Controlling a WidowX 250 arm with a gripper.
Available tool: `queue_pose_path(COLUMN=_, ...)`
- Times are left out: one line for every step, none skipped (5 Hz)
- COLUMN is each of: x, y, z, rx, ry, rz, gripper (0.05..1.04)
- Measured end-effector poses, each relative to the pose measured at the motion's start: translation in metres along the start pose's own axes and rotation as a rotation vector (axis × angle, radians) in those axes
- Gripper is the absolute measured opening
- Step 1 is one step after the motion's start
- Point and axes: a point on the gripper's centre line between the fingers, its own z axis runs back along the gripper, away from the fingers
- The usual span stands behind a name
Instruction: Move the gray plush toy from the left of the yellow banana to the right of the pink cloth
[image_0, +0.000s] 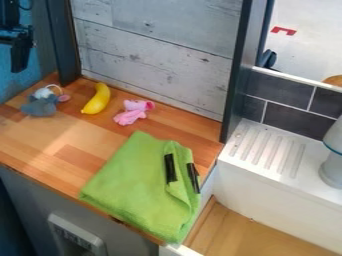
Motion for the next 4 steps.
queue_pose_path(x=0.002, y=-0.003, z=-0.016, rx=-0.008, ry=0.045, rz=-0.005, gripper=1.001)
queue_pose_path(x=0.007, y=-0.008, z=-0.029, rx=-0.028, ry=0.023, rz=0.004, gripper=1.001)
queue_pose_path(x=0.008, y=-0.020, z=-0.038, rx=-0.038, ry=0.015, rz=-0.002, gripper=1.001)
queue_pose_path(x=0.011, y=-0.028, z=-0.057, rx=-0.034, ry=-0.038, rz=0.013, gripper=1.001)
